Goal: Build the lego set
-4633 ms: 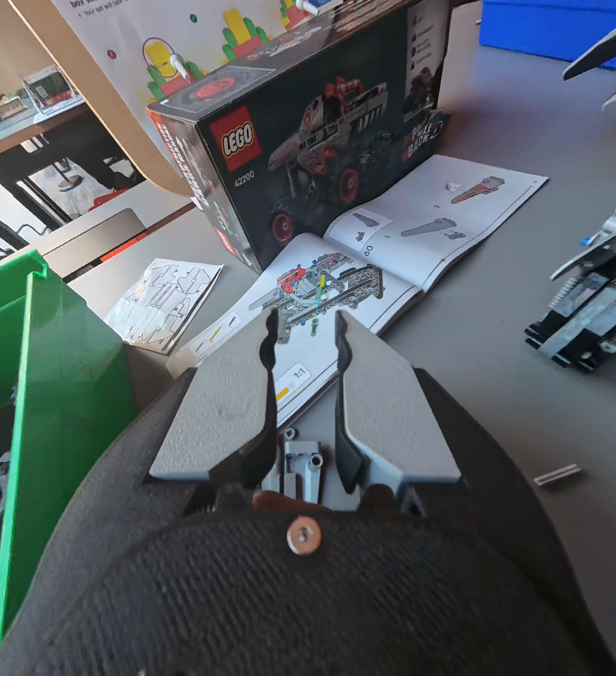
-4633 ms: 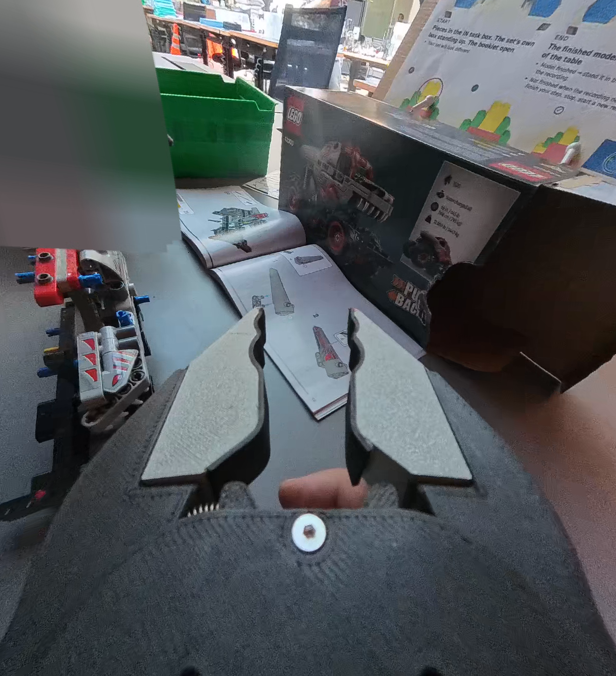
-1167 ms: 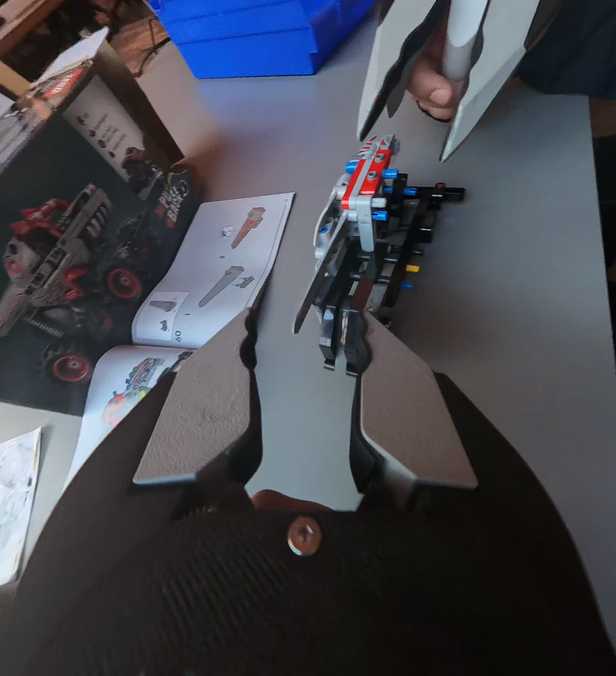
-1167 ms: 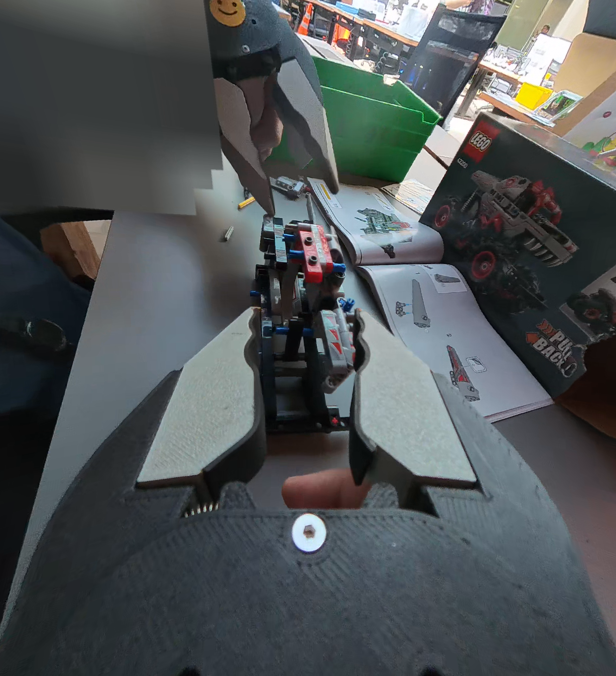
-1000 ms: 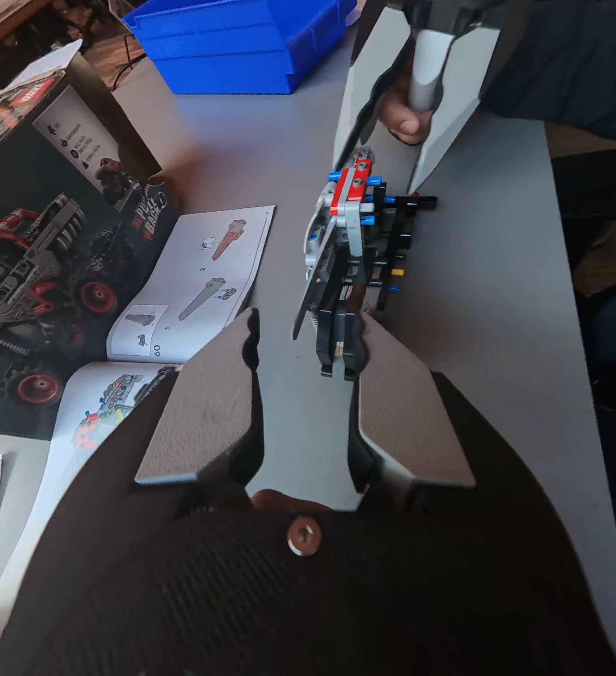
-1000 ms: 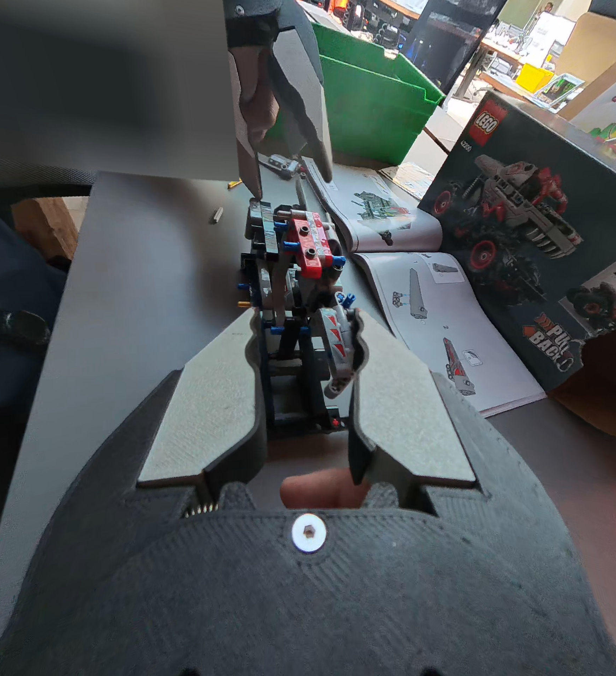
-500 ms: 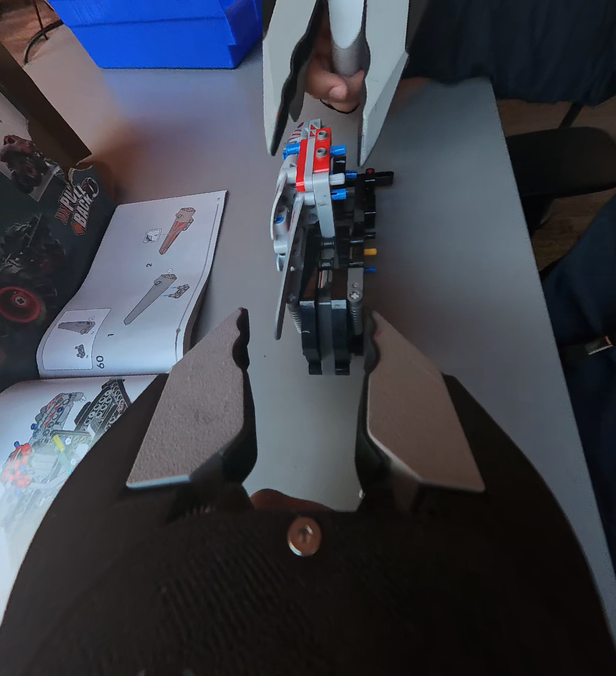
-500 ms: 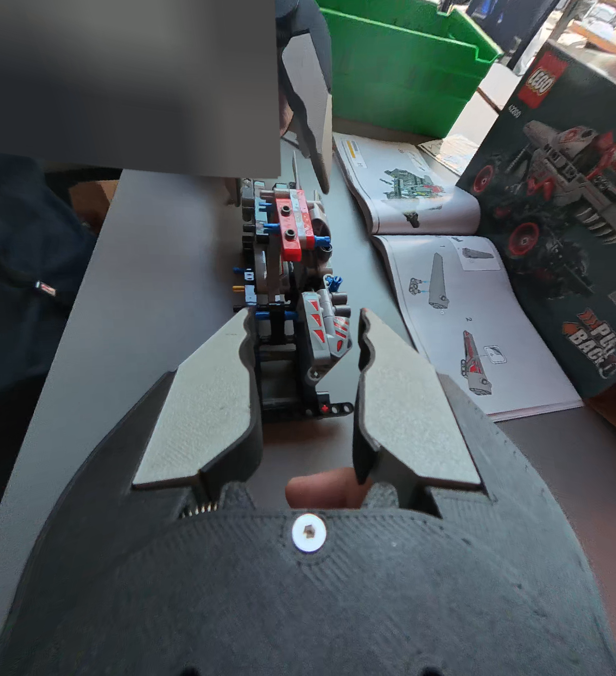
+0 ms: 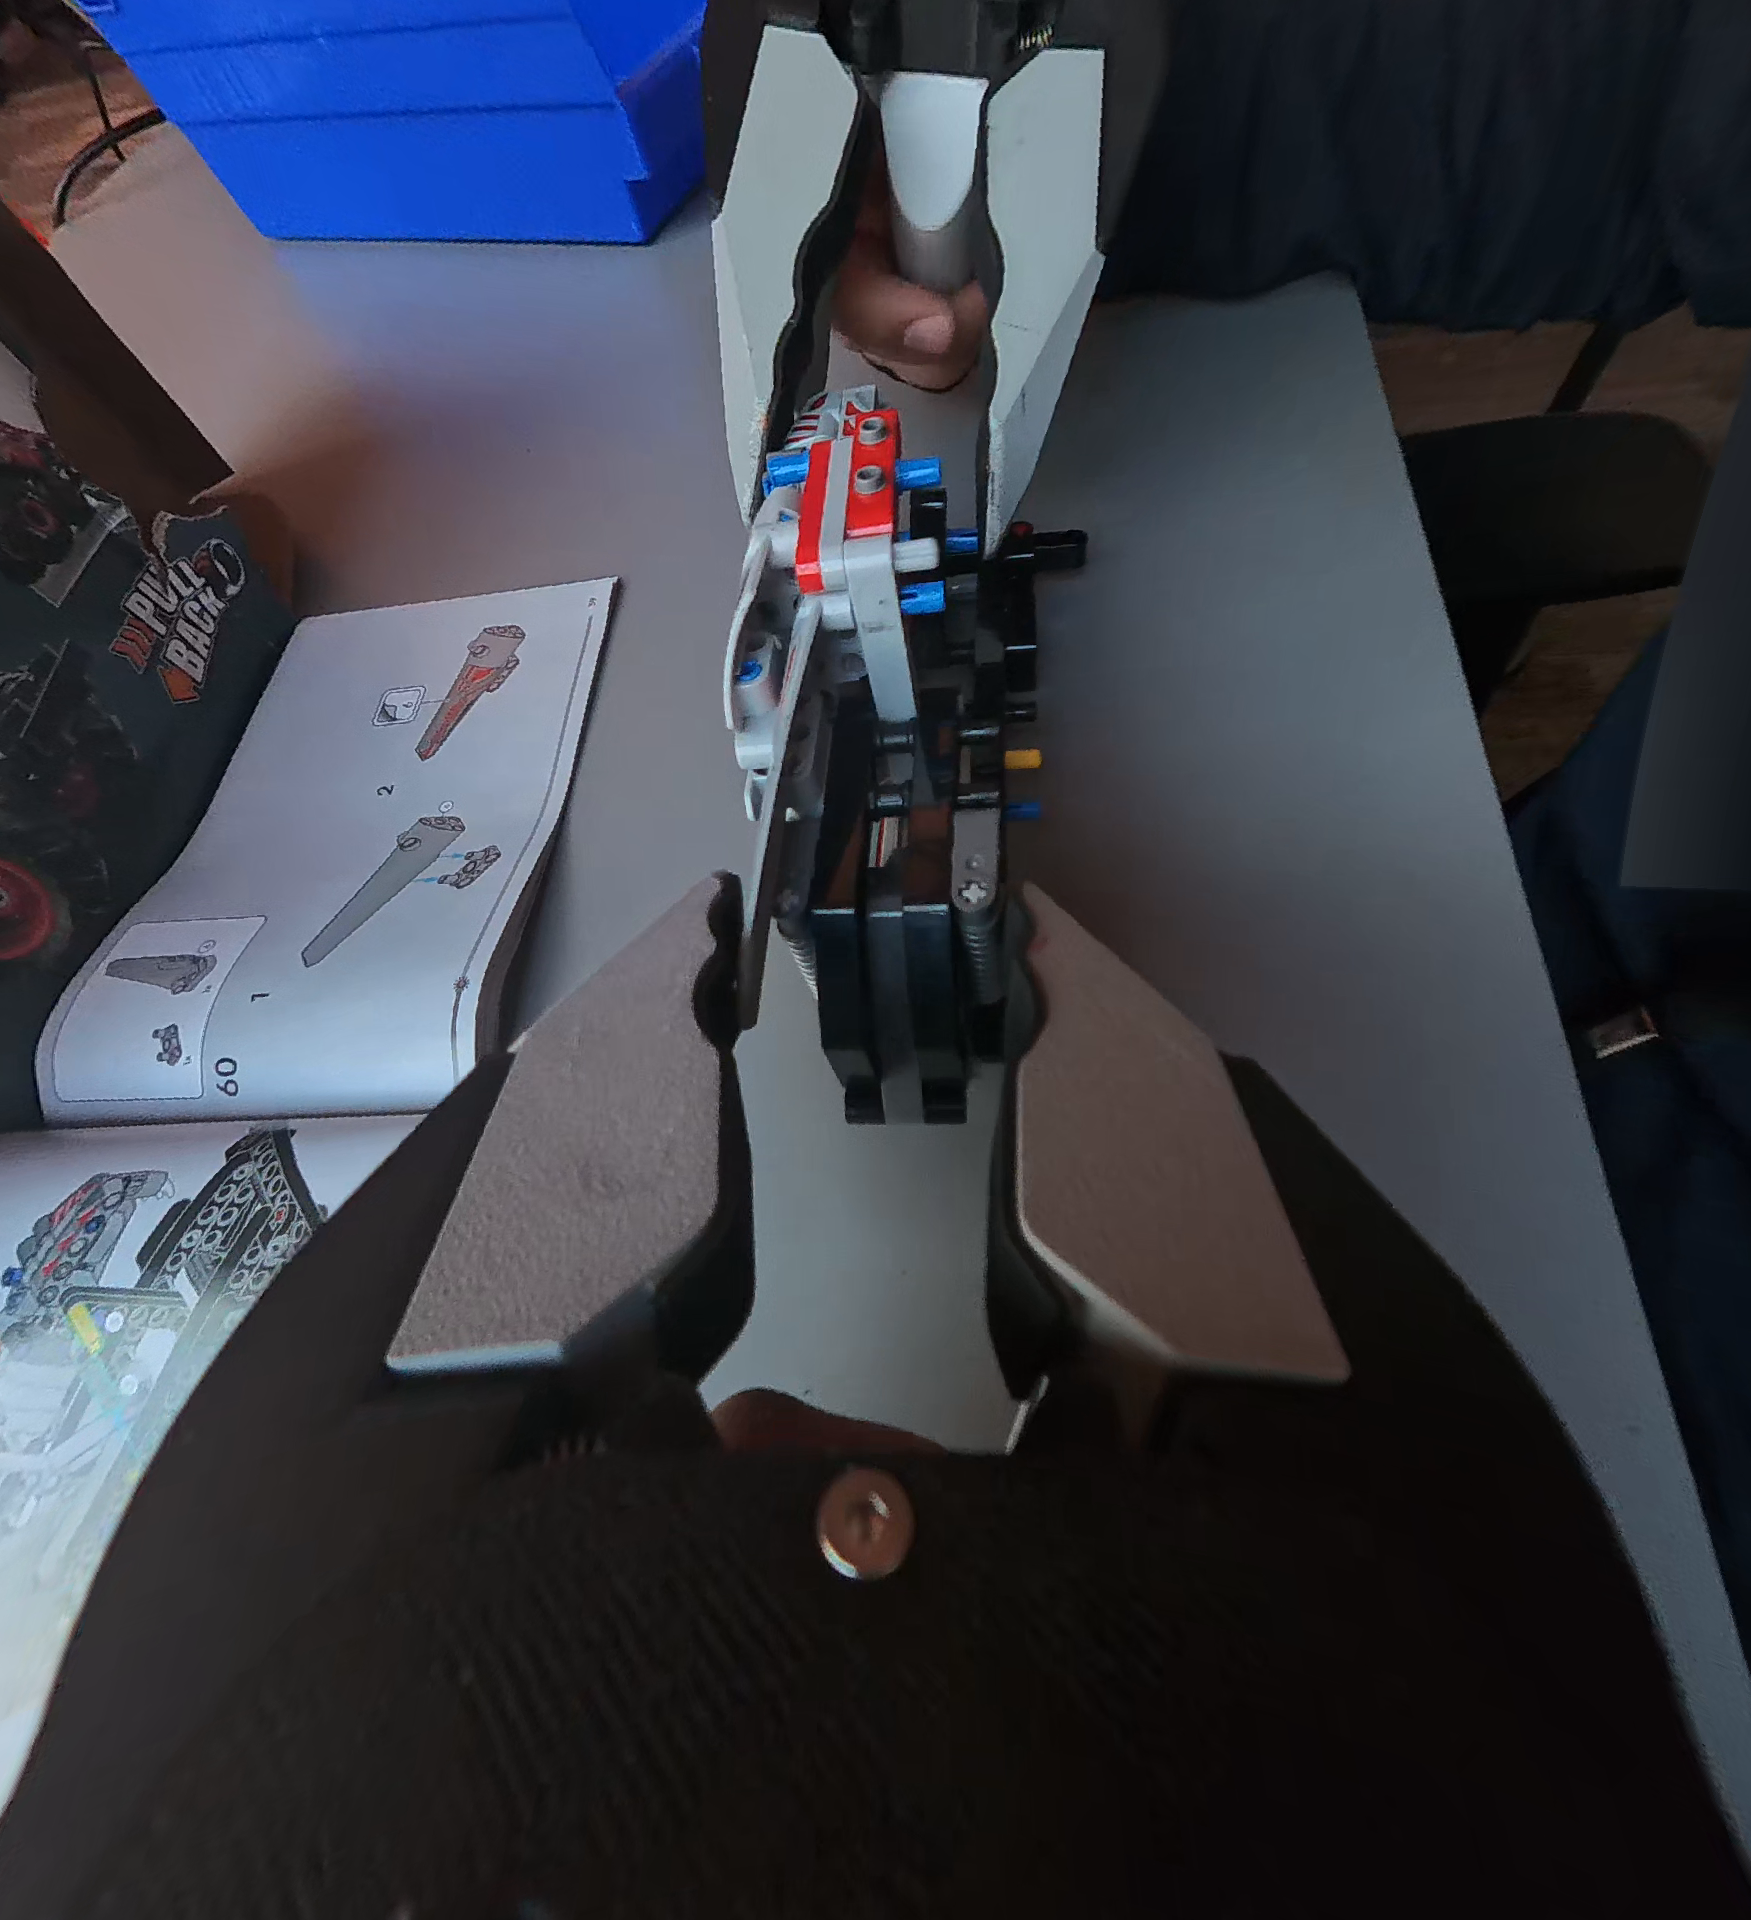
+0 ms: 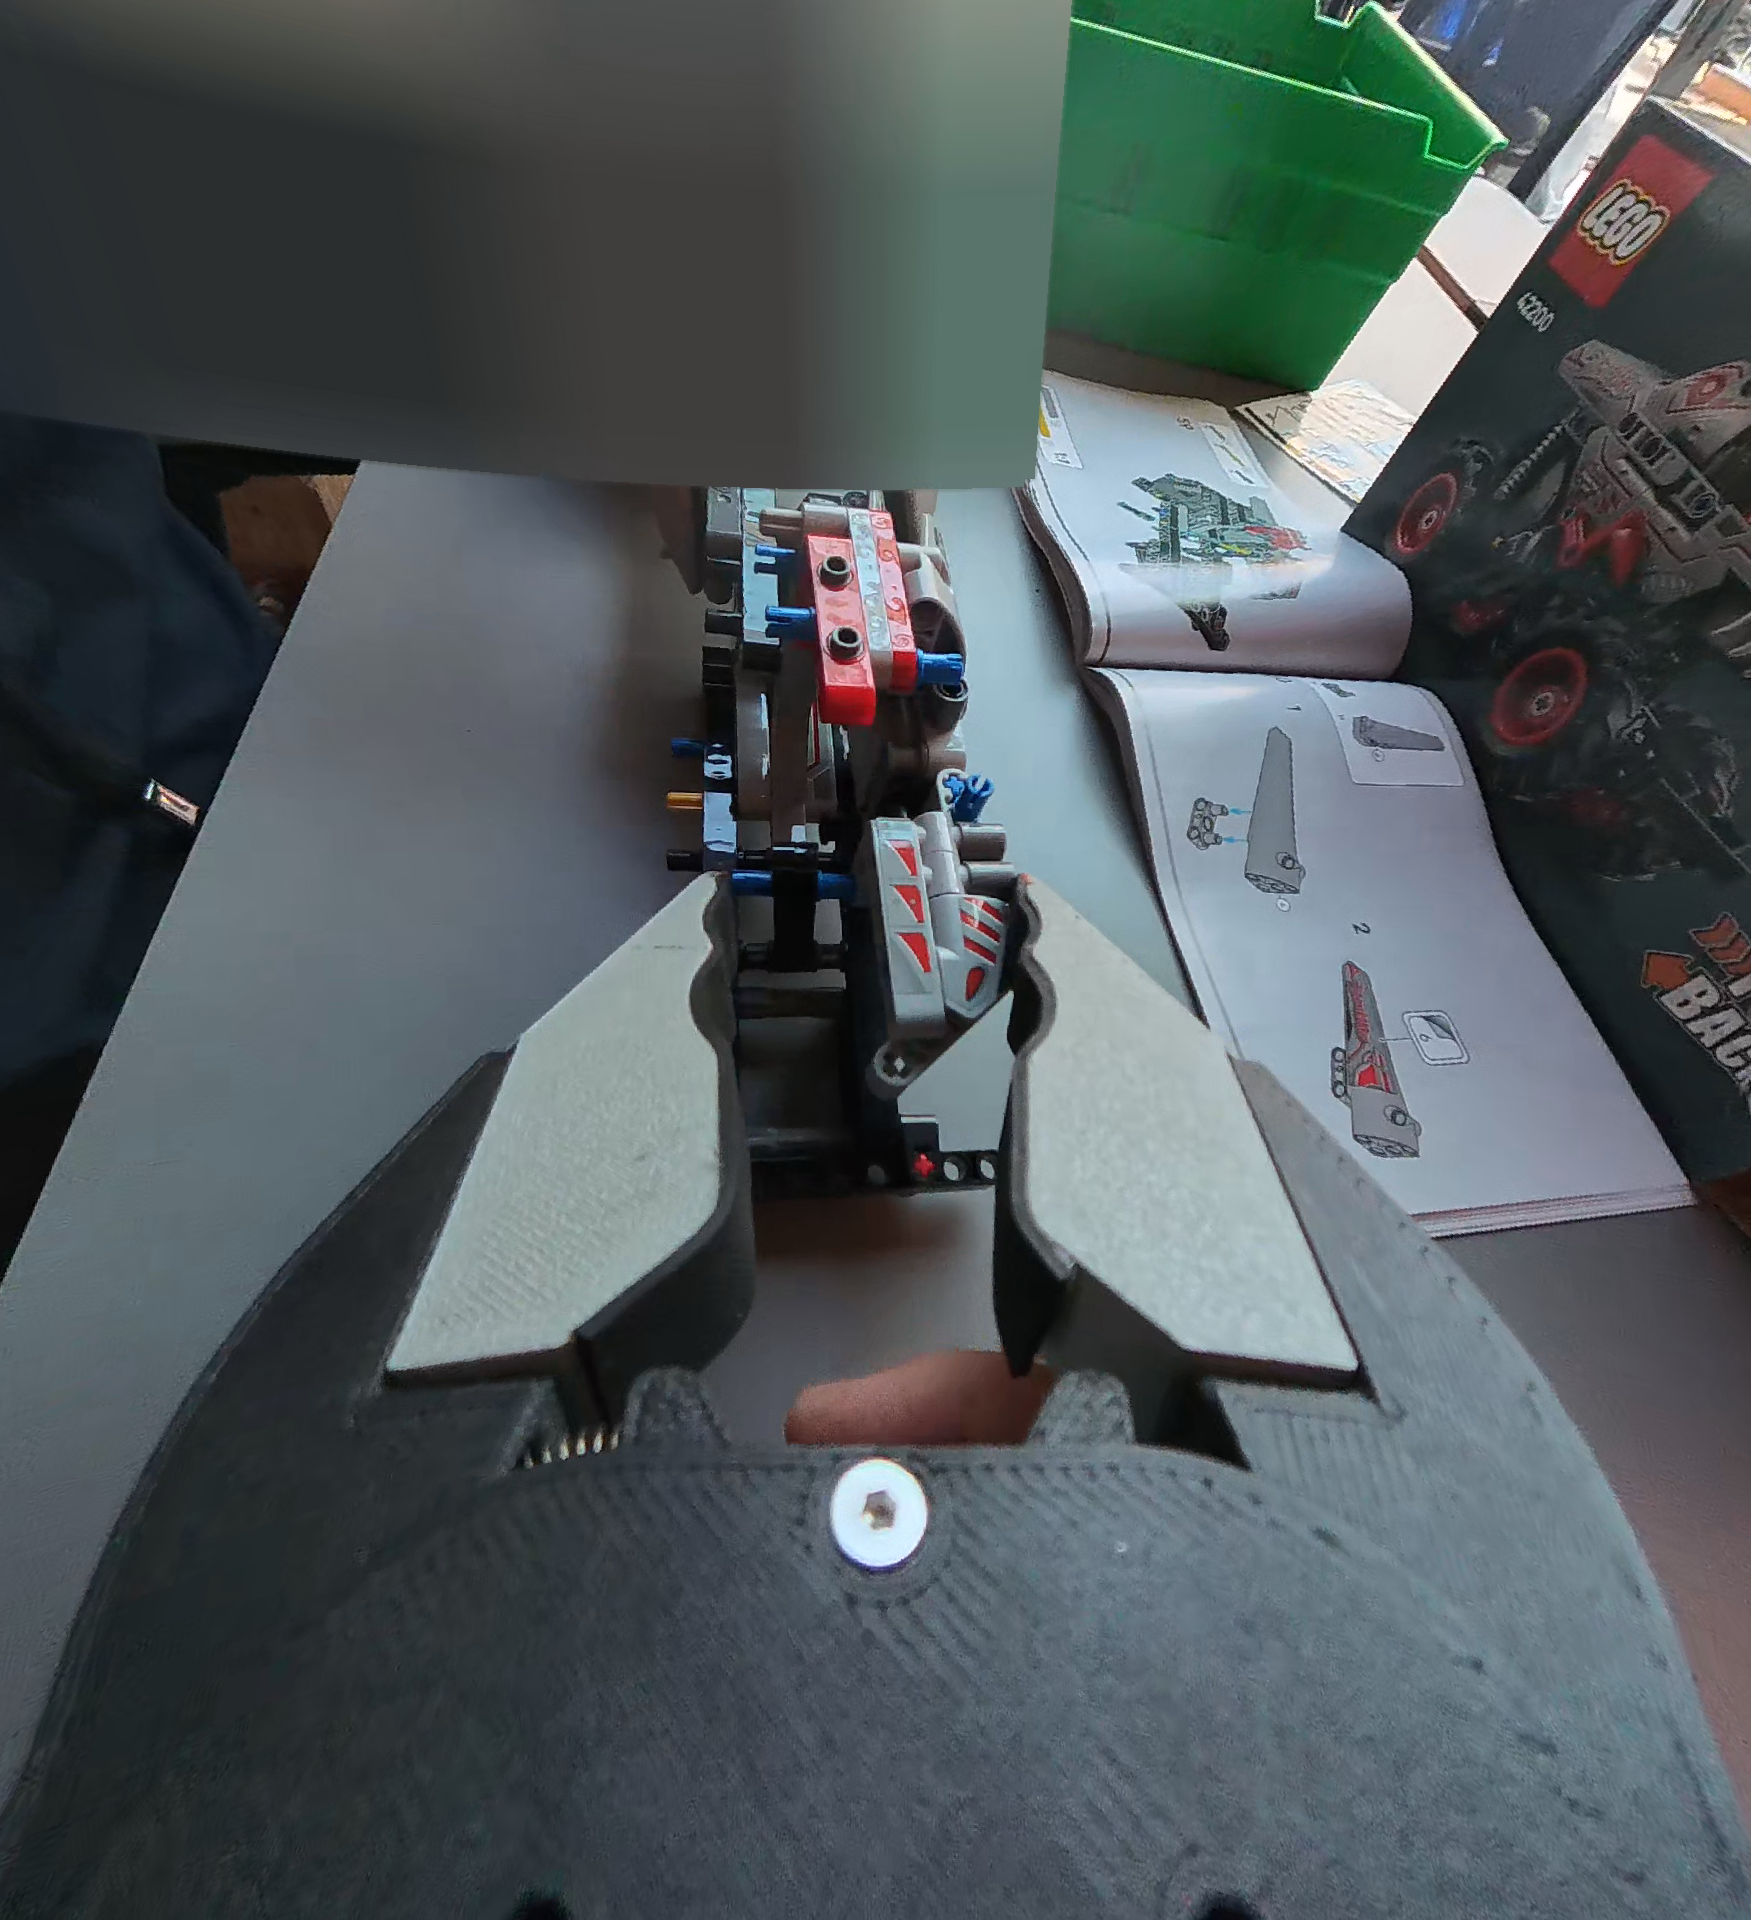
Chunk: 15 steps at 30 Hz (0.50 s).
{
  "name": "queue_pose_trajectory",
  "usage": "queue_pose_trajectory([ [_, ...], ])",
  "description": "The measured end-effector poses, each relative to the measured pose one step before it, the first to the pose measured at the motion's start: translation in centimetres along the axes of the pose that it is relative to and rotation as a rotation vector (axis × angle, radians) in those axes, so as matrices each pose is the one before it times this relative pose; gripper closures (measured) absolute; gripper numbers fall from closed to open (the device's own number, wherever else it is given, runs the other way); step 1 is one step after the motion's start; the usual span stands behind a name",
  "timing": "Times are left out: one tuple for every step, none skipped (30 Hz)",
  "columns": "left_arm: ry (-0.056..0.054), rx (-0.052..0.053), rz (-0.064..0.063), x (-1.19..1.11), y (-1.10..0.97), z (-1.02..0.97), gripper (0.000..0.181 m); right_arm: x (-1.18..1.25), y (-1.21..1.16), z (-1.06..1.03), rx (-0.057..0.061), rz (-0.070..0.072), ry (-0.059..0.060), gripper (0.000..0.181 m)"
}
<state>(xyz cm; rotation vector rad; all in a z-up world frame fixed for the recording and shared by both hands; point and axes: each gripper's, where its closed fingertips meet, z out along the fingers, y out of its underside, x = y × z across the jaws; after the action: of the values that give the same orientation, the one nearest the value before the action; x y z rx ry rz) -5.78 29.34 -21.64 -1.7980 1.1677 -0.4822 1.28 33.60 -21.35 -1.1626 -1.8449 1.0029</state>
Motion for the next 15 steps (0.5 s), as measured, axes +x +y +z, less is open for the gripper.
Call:
queue_pose_trajectory([
  [0.006,0.0024,-0.0054,0.028,-0.019,-0.022,0.136,0.001,0.003,0.006,-0.0019,-0.0009,-0.0035,0.132],
  [0.0028,0.0005,-0.0029,-0.004,0.007,-0.002,0.136,0.002,0.008,-0.01,-0.0019,-0.0019,-0.0028,0.133],
  [0.001,-0.0005,-0.0019,-0.009,0.004,-0.009,0.136,-0.01,-0.008,0.003,-0.0019,-0.0031,-0.001,0.133],
  [-0.0002,-0.0002,-0.0009,-0.028,0.014,-0.013,0.136,0.023,-0.001,-0.036,-0.0024,-0.005,0.0026,0.139],
  [0.0054,0.0029,-0.0025,0.063,-0.02,0.013,0.136,0.052,0.006,-0.012,-0.0039,-0.0048,0.0037,0.139],
  [0.0022,0.0008,-0.0052,-0.013,-0.002,0.009,0.136,0.045,0.016,0.029,-0.0036,-0.0041,0.0033,0.139],
  [0.0007,0.001,-0.0045,-0.022,-0.001,0.001,0.136,0.09,-0.009,0.035,-0.0002,-0.0045,0.0055,0.139],
  [-0.0038,-0.0001,-0.0038,-0.077,0.021,0.018,0.136,0.135,-0.01,0.068,0.0035,-0.0011,0.0077,0.139],
  [0.0006,-0.001,-0.0027,-0.003,0.014,0.0,0.136,0.074,-0.003,0.063,0.0048,0.0122,0.0008,0.138],
  [0.0011,-0.0006,-0.0022,0.022,0.006,0.001,0.136,0.035,-0.016,0.032,0.0033,0.0197,-0.0039,0.138],
  [-0.0011,0.0001,-0.0008,-0.005,-0.006,0.008,0.136,0.08,-0.019,0.025,0.0005,0.0107,0.0028,0.138],
  [-0.0003,-0.0006,-0.0009,0.008,0.013,0.008,0.136,0.067,0.0,0.063,-0.003,-0.0015,0.0086,0.137],
  [0.0032,-0.0026,-0.001,0.068,0.038,0.014,0.137,0.009,-0.008,0.044,-0.003,-0.0075,0.0077,0.138],
  [0.0016,-0.0008,-0.0012,0.048,0.014,0.026,0.137,-0.016,-0.013,0.023,-0.0013,-0.0088,0.0039,0.137],
  [0.0016,-0.0015,-0.0001,0.038,0.034,0.044,0.137,-0.04,-0.012,0.011,0.0005,-0.0053,-0.0012,0.138],
])
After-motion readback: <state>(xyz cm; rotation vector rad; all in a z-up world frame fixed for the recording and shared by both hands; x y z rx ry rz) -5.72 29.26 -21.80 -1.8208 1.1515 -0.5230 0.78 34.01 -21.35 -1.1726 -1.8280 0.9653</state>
